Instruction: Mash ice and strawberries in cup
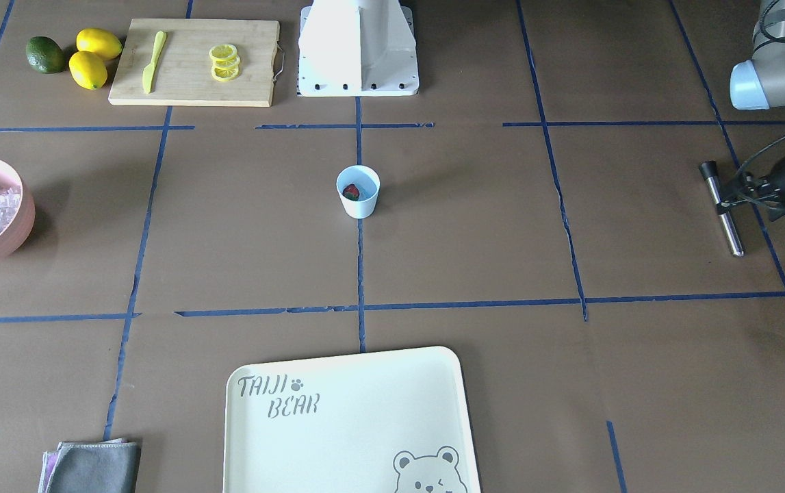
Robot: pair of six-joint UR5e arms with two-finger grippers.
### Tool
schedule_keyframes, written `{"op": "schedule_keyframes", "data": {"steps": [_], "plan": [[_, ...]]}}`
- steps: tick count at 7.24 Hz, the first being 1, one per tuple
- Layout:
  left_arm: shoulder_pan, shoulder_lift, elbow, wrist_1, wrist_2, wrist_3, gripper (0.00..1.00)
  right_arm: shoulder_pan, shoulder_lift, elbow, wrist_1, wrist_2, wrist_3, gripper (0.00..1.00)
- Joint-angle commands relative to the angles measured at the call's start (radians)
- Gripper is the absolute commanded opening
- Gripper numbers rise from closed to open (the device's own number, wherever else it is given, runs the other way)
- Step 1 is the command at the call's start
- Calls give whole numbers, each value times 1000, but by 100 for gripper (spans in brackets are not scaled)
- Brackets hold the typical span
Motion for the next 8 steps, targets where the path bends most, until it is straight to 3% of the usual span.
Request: {"op": "schedule_keyframes", "data": {"steps": [1,3,8], "plan": [[-259,-6,-44,293,-24,221,100,0,0,0,0,-1,4,100],[-343,18,-41,280,-64,226,100,1,2,-5,0,-2,9,100],[-343,53,-12,233,-57,218,100,0,0,-6,0,-2,10,100]]}}
